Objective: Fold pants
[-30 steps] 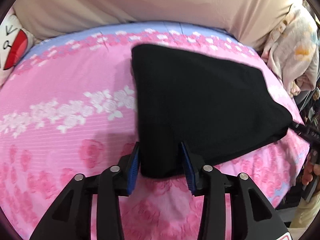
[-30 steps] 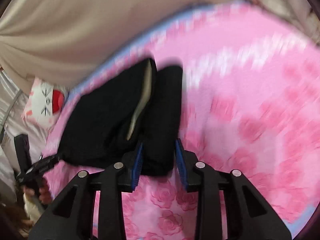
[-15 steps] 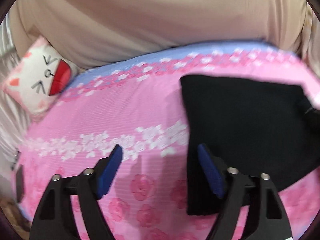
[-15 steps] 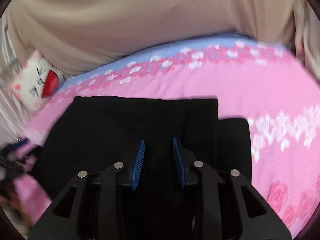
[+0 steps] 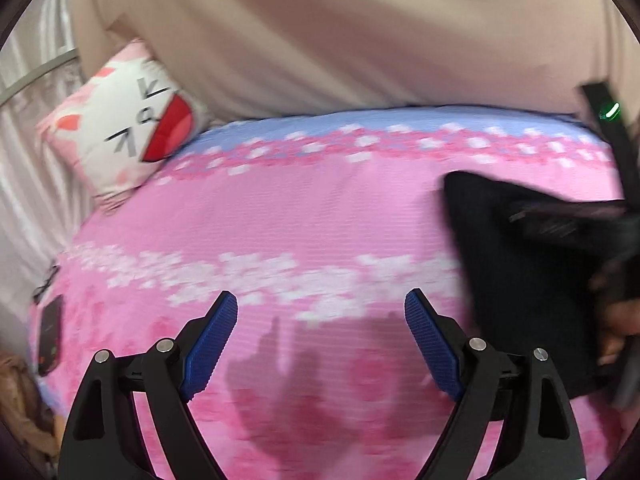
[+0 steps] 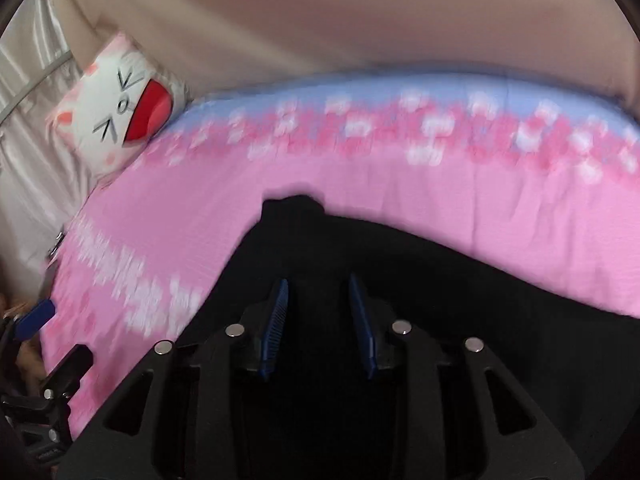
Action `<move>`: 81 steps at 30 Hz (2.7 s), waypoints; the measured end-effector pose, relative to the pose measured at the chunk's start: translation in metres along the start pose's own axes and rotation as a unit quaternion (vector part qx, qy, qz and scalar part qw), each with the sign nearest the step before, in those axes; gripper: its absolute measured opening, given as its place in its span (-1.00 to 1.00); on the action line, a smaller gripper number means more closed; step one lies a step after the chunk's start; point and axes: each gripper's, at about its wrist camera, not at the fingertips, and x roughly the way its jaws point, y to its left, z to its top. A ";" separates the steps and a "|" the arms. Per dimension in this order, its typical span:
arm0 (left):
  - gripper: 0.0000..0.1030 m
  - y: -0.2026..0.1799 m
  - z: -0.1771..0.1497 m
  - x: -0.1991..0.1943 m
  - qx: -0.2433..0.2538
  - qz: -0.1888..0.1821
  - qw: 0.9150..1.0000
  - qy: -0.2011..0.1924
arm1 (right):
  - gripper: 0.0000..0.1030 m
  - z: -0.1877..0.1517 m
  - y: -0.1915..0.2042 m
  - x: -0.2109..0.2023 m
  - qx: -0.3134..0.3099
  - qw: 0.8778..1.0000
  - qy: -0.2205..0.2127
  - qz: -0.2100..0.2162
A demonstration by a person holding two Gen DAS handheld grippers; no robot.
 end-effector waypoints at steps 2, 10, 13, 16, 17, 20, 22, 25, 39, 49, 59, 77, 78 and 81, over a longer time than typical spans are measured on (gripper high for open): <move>0.62 0.011 -0.002 0.005 -0.004 0.021 1.000 0.002 | -0.36 0.008 0.013 -0.018 -0.004 0.998 -0.025 0.049; 0.62 0.014 0.009 0.007 -0.022 -0.009 1.000 0.001 | -0.21 -0.007 0.068 0.018 -0.133 0.988 -0.028 -0.067; 0.62 0.004 0.012 -0.004 -0.005 -0.012 1.000 -0.013 | -0.23 -0.009 0.045 -0.033 -0.096 0.989 -0.083 -0.070; 0.62 -0.011 0.014 -0.014 0.012 -0.029 0.999 -0.024 | 0.12 -0.025 -0.028 -0.057 -0.035 0.980 -0.082 -0.180; 0.64 -0.018 0.016 -0.016 0.016 -0.036 0.999 -0.028 | 0.07 -0.038 -0.068 -0.051 -0.001 0.973 -0.049 -0.226; 0.65 -0.047 0.019 -0.019 0.039 -0.056 0.997 -0.029 | -0.30 -0.047 -0.127 -0.078 0.124 0.985 -0.063 -0.104; 0.65 -0.067 0.020 -0.022 0.059 -0.061 0.996 -0.032 | -0.31 -0.043 -0.131 -0.103 0.133 0.981 -0.083 -0.112; 0.65 -0.090 0.019 -0.029 0.079 -0.066 0.994 -0.036 | -0.18 -0.050 -0.122 -0.118 0.115 0.983 -0.107 -0.100; 0.67 -0.112 0.014 -0.035 0.088 -0.056 0.994 -0.026 | 0.04 -0.076 -0.117 -0.121 0.077 0.985 -0.081 -0.134; 0.67 -0.100 0.013 -0.026 0.076 -0.056 0.995 -0.019 | 0.12 -0.090 -0.107 -0.141 0.097 0.984 -0.091 -0.120; 0.67 -0.079 0.012 -0.016 0.048 -0.062 0.997 -0.004 | 0.10 -0.117 -0.086 -0.144 0.045 0.988 -0.055 -0.140; 0.67 -0.051 0.003 -0.016 0.023 -0.064 0.998 -0.002 | 0.12 -0.121 -0.071 -0.199 0.076 0.987 -0.087 -0.114; 0.67 -0.049 0.003 -0.017 0.022 -0.066 0.998 -0.003 | 0.12 -0.120 -0.069 -0.202 0.069 0.986 -0.088 -0.123; 0.67 -0.047 0.003 -0.019 0.020 -0.065 0.998 -0.007 | 0.12 -0.119 -0.070 -0.209 0.076 0.984 -0.090 -0.133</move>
